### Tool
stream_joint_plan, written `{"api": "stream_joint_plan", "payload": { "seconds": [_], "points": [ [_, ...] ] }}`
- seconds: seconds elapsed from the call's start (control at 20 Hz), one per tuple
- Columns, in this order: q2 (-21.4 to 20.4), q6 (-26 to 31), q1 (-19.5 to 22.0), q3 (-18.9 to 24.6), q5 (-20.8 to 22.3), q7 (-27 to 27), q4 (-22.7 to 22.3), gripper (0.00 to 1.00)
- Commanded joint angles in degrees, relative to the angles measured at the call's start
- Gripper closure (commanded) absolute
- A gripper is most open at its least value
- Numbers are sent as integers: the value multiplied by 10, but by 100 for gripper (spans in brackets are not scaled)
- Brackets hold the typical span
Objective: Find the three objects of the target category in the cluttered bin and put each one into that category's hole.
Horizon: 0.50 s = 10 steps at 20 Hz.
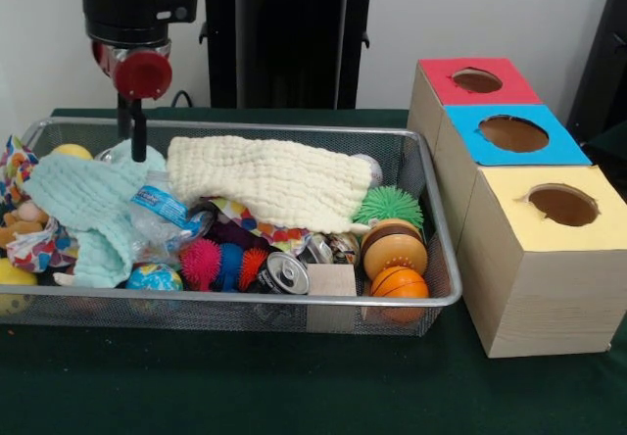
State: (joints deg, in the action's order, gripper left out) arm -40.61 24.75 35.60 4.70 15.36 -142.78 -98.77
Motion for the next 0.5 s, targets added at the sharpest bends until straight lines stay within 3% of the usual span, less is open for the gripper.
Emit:
{"api": "stream_joint_plan", "payload": {
  "seconds": [0.05, 0.5],
  "points": [
    [20, 89, 24, 101, 50, 185, 52, 0],
    [53, 96, 56, 129, 83, 197, 91, 0]
  ]
}}
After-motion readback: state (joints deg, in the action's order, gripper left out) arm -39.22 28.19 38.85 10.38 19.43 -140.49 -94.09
